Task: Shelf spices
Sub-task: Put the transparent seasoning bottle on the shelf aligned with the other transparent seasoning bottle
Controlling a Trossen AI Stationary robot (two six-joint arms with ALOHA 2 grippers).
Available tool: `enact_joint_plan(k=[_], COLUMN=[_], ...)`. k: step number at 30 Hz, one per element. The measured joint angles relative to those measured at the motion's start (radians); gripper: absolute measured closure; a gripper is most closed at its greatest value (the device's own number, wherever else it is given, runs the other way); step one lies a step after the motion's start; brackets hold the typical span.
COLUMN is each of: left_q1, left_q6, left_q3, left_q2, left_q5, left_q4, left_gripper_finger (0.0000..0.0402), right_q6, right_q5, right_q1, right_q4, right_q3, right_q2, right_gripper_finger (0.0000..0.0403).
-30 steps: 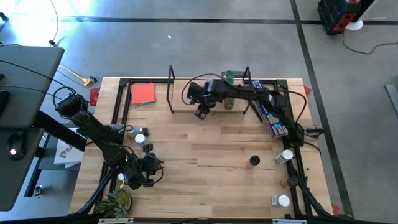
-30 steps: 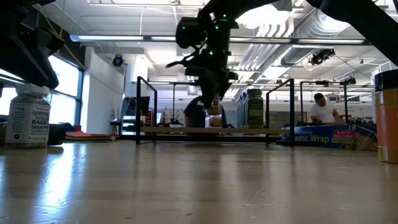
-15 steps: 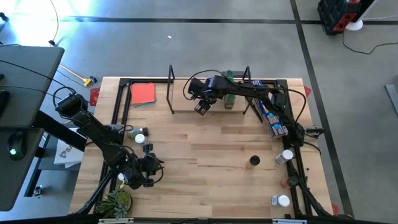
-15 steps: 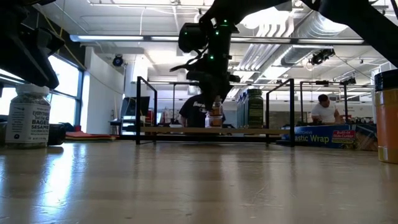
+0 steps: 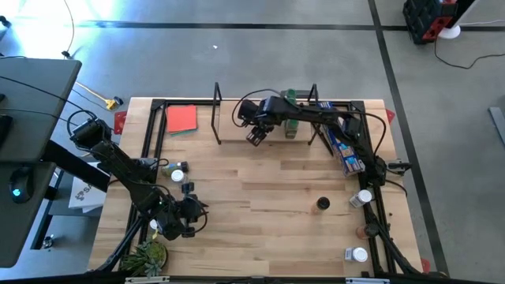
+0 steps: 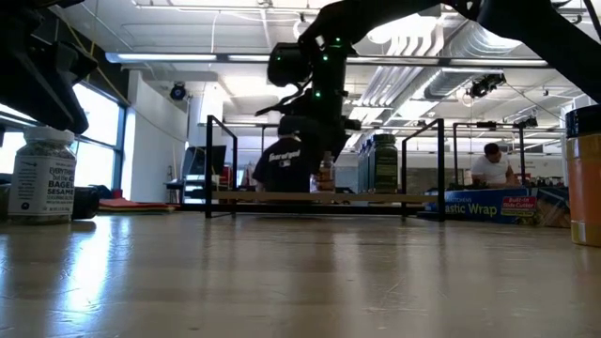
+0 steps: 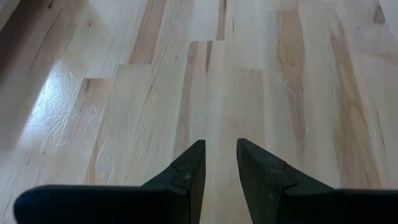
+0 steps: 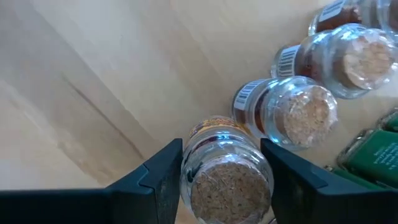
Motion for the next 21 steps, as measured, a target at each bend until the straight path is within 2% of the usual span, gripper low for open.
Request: enact_joint_plan(k=[7,16,21], left_q1=[0.0,0.0,0.0], left_q6=[0.0,0.0,0.001], left_q3=[0.0,0.0,0.0], left_q2=[0.0,0.0,0.0], left_q5=[0.001,0.004,0.004], left_q4=[0.002,0.003,0.003], left_gripper_finger=[0.0315,0.0315,0.0315], right_q6=[0.002,-0.004,-0.02], right_q5=[-0.018,-0.013,0.036], right_q1=[-0.004,-0.004,-0.003], right_q4=[-0.004,0.0,0.0], right_q3=[0.0,0.0,0.0], right_q2=[0.0,0.0,0.0], right_gripper_finger=[0.022,0.0168,0.0164])
